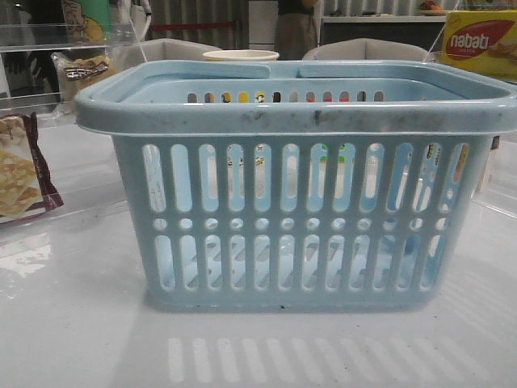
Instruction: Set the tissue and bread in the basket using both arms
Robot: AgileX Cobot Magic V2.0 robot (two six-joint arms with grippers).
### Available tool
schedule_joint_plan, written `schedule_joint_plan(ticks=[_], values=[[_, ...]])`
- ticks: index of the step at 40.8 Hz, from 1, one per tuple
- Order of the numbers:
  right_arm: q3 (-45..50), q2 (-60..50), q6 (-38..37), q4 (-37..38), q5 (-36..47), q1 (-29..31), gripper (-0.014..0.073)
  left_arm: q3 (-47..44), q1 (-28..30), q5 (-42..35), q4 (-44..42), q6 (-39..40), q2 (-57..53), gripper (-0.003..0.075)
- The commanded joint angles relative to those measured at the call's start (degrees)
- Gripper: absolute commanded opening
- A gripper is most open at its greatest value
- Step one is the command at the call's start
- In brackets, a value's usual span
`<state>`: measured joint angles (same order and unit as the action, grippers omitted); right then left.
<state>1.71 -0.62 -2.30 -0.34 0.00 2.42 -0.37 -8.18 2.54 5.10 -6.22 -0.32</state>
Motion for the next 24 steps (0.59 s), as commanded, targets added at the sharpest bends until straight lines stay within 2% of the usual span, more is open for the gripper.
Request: schedule_joint_plan(ticks=[1, 8, 18, 24], values=[[0.0, -1.0, 0.2, 0.6, 5.4, 0.0, 0.0057, 0.0, 0.1, -4.9, 0.6, 0.1, -1.1, 0.0092], [0.0, -1.0, 0.2, 0.3, 5.5, 0.0, 0.0057, 0.0, 0.1, -5.4, 0.6, 0.1, -1.1, 0.0092], [0.0, -1.0, 0.2, 0.3, 5.9, 0.0, 0.0057, 0.2, 0.1, -10.7, 0.6, 0.1, -1.1, 0.0092], [-1.9, -1.0, 0.2, 0.3, 7.6, 0.0, 0.0057, 4.5, 0.1, -10.4, 0.7, 0.3, -0.8, 0.0092]])
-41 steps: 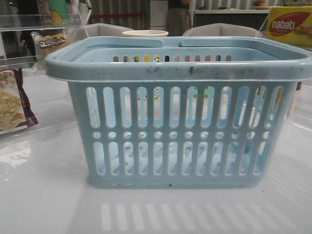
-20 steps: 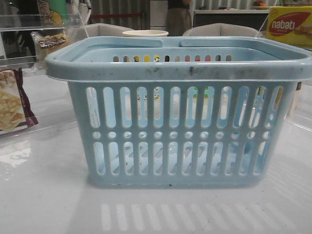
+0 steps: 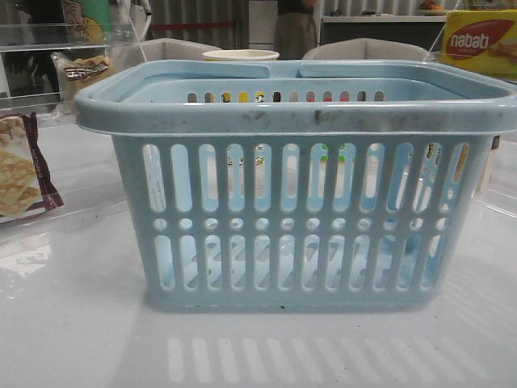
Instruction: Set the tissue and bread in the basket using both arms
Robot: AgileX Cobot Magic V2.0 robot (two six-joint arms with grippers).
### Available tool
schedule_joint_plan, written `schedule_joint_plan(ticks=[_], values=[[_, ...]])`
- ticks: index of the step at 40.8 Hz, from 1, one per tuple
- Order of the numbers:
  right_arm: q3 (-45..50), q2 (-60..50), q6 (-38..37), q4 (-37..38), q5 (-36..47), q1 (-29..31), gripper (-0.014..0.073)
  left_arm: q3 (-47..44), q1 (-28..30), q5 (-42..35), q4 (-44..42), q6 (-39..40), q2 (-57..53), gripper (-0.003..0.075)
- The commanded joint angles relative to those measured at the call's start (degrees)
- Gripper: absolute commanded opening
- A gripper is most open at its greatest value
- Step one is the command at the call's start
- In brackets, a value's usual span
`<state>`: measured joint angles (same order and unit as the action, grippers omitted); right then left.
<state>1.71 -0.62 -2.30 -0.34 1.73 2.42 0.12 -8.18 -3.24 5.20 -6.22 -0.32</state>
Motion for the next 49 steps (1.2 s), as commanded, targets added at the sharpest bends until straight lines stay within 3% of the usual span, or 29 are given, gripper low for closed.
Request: schedule_joint_plan(ticks=[1, 13, 26, 38, 49], values=[[-2.7, -1.0, 0.2, 0.6, 5.3, 0.0, 0.0057, 5.1, 0.1, -3.5, 0.6, 0.3, -0.8, 0.0092], [-22.4, 2.1, 0.5, 0.8, -8.4, 0.0, 0.0057, 25.4, 0.1, 13.8, 0.3, 0.3, 4.8, 0.0092], [-41.6, 18.7, 0.8, 0.8, -29.4, 0.0, 0.0057, 43.2, 0.1, 31.7, 0.3, 0.3, 22.4, 0.0092], [-41.8, 30.5, 0.8, 0.8, -40.5, 0.0, 0.0057, 43.8, 0.1, 44.1, 0.3, 0.3, 32.4, 0.0092], [-39.4, 37.7, 0.8, 0.8, -41.4, 0.0, 0.0057, 43.8, 0.1, 45.2, 0.4, 0.3, 38.1, 0.0092]])
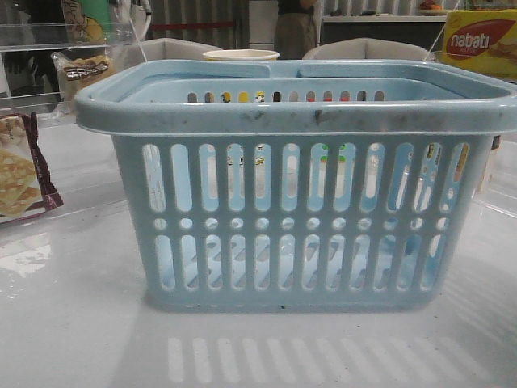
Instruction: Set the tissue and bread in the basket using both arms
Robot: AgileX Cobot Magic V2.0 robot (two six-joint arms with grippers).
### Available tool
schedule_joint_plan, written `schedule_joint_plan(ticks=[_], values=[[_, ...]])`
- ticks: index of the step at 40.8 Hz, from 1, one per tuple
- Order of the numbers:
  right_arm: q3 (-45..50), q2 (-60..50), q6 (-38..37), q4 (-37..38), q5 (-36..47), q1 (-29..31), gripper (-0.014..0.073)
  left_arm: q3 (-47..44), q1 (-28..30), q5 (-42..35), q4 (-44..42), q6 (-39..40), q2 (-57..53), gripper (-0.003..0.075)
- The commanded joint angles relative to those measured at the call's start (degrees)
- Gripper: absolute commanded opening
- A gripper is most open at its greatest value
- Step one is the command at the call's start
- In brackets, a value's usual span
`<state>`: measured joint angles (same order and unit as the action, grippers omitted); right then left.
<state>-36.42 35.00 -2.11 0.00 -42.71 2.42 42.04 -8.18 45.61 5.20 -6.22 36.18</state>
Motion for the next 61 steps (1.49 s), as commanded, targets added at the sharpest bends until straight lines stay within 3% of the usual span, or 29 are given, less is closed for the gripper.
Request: schedule_joint_plan(ticks=[1, 4, 6, 11, 14, 17, 28, 42, 61], values=[[-1.3, 2.3, 0.6, 0.5, 3.0, 0.0, 0.0057, 1.9, 0.1, -3.7, 0.4, 0.3, 2.0, 0.0094], [-1.3, 3.8, 0.6, 0.5, 3.0, 0.0, 0.0075, 1.9, 0.1, -3.7, 0.4, 0.3, 3.2, 0.0141], [-1.3, 4.4, 0.6, 0.5, 3.0, 0.0, 0.0131, 1.9, 0.1, -3.7, 0.4, 0.2, 3.8, 0.0215], [-1.3, 5.7, 0.6, 0.5, 3.0, 0.0, 0.0369, 1.9, 0.1, -3.7, 0.4, 0.1, 4.5, 0.0439], [-1.3, 6.7, 0.6, 0.5, 3.4, 0.0, 0.0470, 1.9, 0.1, -3.9, 0.5, 0.1, 4.7, 0.0504], [-1.3, 7.7, 0.6, 0.5, 4.0, 0.0, 0.0506, 1.9, 0.1, -4.4, 0.6, 0.1, 4.7, 0.0509], [-5.1, 16.9, 0.6, 1.4, 7.9, 0.7, 0.0507, 1.6, -1.4, -5.5, 3.2, -3.0, 4.7, 0.0509], [-24.9, 37.3, 0.6, 1.4, 7.9, 8.6, 0.0507, -0.1, -10.0, -6.4, 4.4, -4.6, 4.7, 0.0509], [-46.6, 61.8, 1.1, 3.5, 10.2, 9.3, 0.0506, -0.1, -10.3, -6.6, 4.4, -4.6, 4.7, 0.0509]])
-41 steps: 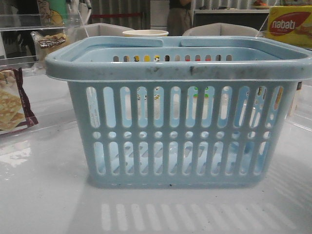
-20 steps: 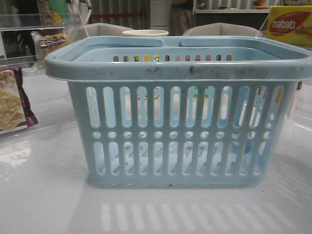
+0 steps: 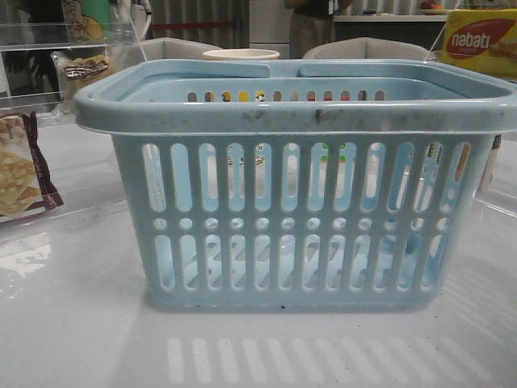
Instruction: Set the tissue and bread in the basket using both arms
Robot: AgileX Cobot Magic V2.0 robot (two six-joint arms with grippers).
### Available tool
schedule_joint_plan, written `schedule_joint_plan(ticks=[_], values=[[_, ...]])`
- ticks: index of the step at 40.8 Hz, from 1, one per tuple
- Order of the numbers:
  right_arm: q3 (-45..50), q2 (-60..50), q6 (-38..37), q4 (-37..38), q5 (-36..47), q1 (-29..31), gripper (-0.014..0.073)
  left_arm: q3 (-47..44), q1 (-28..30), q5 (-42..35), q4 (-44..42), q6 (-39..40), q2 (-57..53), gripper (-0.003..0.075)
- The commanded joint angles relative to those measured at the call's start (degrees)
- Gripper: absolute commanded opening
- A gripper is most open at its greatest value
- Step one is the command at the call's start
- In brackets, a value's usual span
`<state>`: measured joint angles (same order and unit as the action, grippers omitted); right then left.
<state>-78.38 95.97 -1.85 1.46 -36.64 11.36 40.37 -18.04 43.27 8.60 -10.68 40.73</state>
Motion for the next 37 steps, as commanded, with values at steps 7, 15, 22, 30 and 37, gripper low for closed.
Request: schedule_joint_plan(ticks=[7, 15, 22, 30, 37], values=[[-7.6, 5.9, 0.9, 5.7, 6.9, 0.4, 0.0506, 1.6, -0.5, -4.2, 1.0, -0.1, 0.2, 0.0509], [-7.6, 8.4, 0.9, 7.0, 9.2, 0.4, 0.0328, 1.6, -0.5, -4.2, 1.0, -0.1, 0.2, 0.0509], [-7.6, 7.1, 0.9, 6.3, 9.1, 0.2, 0.0151, 1.6, -0.5, -4.2, 1.0, -0.1, 0.2, 0.0509], [-7.6, 1.7, 0.9, 4.9, 6.2, -1.9, 0.0143, 1.6, -0.5, -4.2, 1.0, -0.1, 0.2, 0.0509], [-7.6, -5.2, 0.9, 4.3, 0.8, -7.4, 0.0143, 1.6, -0.5, -4.2, 1.0, -0.1, 0.2, 0.0509]])
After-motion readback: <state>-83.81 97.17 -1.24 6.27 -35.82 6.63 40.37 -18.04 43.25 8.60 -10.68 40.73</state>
